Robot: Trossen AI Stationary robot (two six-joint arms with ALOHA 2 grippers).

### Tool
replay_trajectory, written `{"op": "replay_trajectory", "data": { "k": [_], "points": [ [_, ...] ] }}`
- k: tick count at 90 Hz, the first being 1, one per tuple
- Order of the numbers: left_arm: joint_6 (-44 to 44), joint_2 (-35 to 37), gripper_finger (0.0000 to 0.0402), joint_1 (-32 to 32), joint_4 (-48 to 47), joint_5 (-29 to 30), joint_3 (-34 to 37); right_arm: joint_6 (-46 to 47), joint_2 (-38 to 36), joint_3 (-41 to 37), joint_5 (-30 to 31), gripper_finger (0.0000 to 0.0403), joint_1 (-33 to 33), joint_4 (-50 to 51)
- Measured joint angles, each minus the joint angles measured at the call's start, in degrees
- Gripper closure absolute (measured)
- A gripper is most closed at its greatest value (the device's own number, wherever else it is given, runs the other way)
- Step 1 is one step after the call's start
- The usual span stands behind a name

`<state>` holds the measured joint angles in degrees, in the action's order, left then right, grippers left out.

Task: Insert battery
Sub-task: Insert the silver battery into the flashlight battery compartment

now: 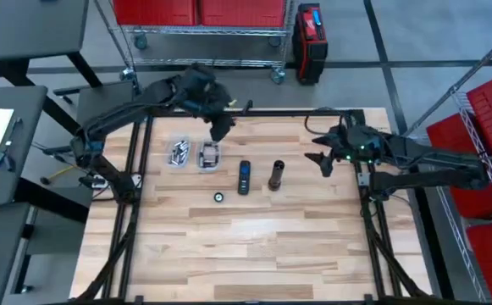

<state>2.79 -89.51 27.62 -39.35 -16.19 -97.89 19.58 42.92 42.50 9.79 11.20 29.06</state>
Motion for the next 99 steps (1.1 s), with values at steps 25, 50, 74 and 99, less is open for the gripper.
{"op": "replay_trajectory", "data": {
  "k": [25, 50, 74, 99],
  "points": [
    [3.69, -0.08, 0.0381, -5.03, 8.60, -3.34, -2.84, 8.34, -1.08, -16.48, -3.94, 0.0108, -5.08, -22.90],
    [4.97, 0.76, 0.0382, -5.93, 5.43, -3.25, -5.37, 3.33, 0.82, -26.06, 3.53, 0.0106, -11.29, -33.00],
    [6.07, 0.78, 0.0383, -5.93, 5.59, -3.20, -5.68, -6.20, 12.66, -29.03, 4.17, 0.0106, -11.86, -49.96],
    [5.01, 0.78, 0.0383, -5.93, 5.79, -3.18, -5.68, -8.27, 29.60, -28.97, 3.94, 0.0106, -10.52, -69.41]
  ]
}}
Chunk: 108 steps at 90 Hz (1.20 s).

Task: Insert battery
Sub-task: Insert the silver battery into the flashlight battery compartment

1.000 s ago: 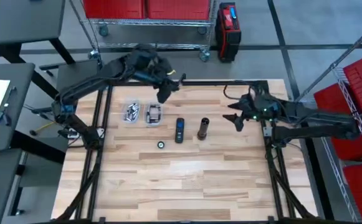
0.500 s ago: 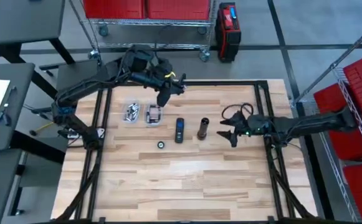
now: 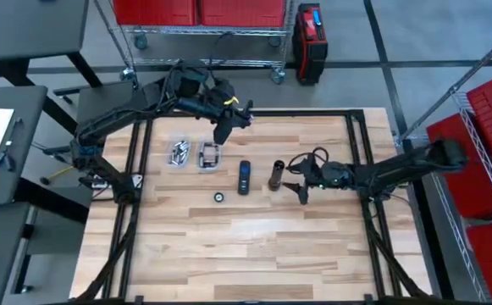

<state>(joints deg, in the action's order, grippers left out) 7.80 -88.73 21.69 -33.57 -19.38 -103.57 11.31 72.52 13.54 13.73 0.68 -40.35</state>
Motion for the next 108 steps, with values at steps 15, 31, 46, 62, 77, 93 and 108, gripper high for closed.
{"op": "replay_trajectory", "data": {
  "k": [15, 31, 46, 62, 77, 93, 108],
  "points": [
    [-0.64, -0.01, 0.0383, 0.00, -0.01, 0.02, 0.00, -0.17, 7.84, 1.88, -1.46, 0.0106, 0.13, -5.60],
    [-1.10, -0.02, 0.0383, 0.00, -0.04, 0.02, 0.01, -4.12, 14.40, 6.44, -1.65, 0.0109, 0.88, -5.33],
    [-1.22, -0.01, 0.0383, 0.00, 0.09, 0.02, 0.01, -4.39, 13.94, 10.66, -1.93, 0.0179, 0.82, -0.01],
    [-1.98, 0.00, 0.0383, -0.02, 0.12, 0.02, 0.02, -4.98, 8.65, 16.63, -2.46, 0.0263, 0.89, 19.88],
    [-2.58, -0.32, 0.0384, 0.08, 3.88, 0.09, 0.02, -13.34, 1.65, 25.36, -2.52, 0.0263, 3.84, 32.85],
    [-2.81, -0.35, 0.0384, 0.11, 15.45, -0.02, 0.02, -16.15, -2.99, 36.83, -4.25, 0.0263, 8.16, 44.49],
    [-2.55, -0.37, 0.0384, -0.25, 27.01, -1.60, 0.02, -16.36, -4.10, 46.64, -6.52, 0.0263, 9.80, 49.36]
  ]
}}
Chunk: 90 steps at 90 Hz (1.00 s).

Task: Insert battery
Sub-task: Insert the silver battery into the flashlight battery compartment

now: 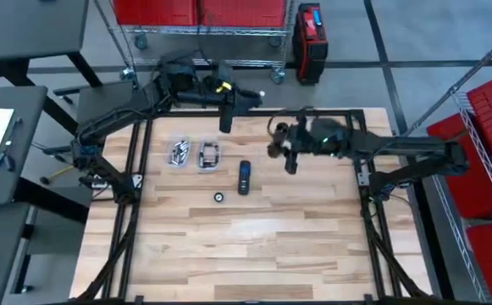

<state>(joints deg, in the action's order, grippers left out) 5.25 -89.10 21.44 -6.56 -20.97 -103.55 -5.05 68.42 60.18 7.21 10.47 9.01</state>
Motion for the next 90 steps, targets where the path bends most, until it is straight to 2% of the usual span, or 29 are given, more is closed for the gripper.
{"op": "replay_trajectory", "data": {
  "k": [26, 47, 90],
  "points": [
    [-0.97, -1.37, 0.0384, -2.67, 6.49, -0.24, -0.02, 3.66, 4.04, 8.12, -3.70, 0.0263, -0.96, 0.98],
    [-0.27, -4.07, 0.0384, -4.21, 5.93, -0.40, 0.11, 3.70, 8.85, 11.71, -4.38, 0.0263, -2.24, 1.96],
    [-0.04, -3.89, 0.0384, -6.10, 4.43, -1.51, 0.04, 5.09, 8.71, 11.90, -4.45, 0.0263, -2.11, 2.96]
  ]
}}
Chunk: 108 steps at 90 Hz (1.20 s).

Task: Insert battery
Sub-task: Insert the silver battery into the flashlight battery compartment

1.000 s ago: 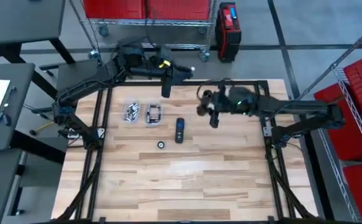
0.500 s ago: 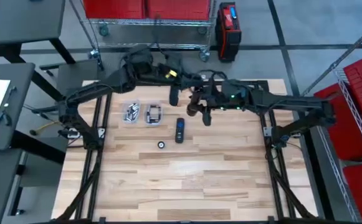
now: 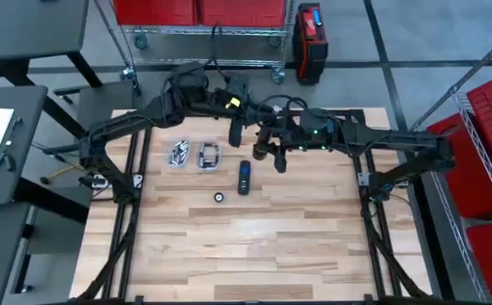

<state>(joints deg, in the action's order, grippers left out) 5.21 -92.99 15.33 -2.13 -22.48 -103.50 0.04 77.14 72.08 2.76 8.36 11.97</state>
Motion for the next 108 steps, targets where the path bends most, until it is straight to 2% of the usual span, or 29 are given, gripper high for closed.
{"op": "replay_trajectory", "data": {
  "k": [30, 54, 108],
  "points": [
    [-2.47, 0.13, 0.0384, 0.00, -1.09, 0.32, 0.55, 0.15, 0.07, -0.12, 0.18, 0.0263, -0.14, -0.64],
    [-2.12, 0.00, 0.0385, 0.59, 2.91, 1.15, 0.79, -0.03, -0.06, -0.07, 0.10, 0.0263, -0.52, -1.70],
    [-0.50, -1.55, 0.0385, -0.39, -0.44, 0.67, 0.52, -0.12, 0.05, -0.07, 0.03, 0.0263, -0.40, -1.58]
  ]
}}
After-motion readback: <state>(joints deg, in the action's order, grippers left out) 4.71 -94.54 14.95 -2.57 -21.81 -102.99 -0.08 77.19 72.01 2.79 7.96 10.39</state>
